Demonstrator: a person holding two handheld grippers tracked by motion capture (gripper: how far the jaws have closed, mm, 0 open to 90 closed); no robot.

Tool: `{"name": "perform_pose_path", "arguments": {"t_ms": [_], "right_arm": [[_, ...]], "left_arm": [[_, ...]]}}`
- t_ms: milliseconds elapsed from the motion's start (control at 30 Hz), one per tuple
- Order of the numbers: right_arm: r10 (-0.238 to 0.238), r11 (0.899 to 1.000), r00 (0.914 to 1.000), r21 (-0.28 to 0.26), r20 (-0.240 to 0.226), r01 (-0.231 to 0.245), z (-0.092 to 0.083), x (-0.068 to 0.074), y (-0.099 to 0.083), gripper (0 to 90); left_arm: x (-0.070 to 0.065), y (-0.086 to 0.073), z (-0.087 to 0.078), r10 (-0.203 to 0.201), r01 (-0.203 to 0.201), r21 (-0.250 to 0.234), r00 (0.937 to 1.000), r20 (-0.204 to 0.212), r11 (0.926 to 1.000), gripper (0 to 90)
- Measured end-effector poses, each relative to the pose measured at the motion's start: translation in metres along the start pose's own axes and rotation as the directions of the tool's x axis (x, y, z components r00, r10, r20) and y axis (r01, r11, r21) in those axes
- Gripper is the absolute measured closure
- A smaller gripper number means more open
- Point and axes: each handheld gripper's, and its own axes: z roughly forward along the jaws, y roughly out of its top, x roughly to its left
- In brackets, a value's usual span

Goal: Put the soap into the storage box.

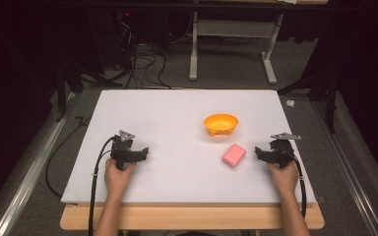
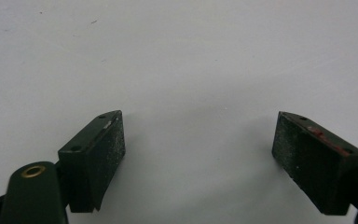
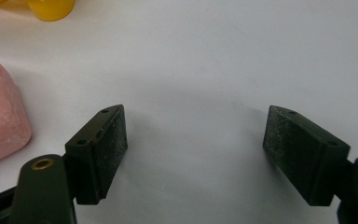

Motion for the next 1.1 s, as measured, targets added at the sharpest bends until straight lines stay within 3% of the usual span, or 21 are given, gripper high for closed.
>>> {"name": "perform_pose_path", "arguments": {"t_ms": [1100], "right_arm": [[0.004, 1.000, 1.0000, 0.015, -0.001, -0.004, 0.0003, 0.0001, 0.0016, 18.7]], "left_arm": [[0.0003, 0.0001, 0.0000, 0.001, -0.001, 0.002, 1.0000, 0.001, 1.0000, 17.4]]}}
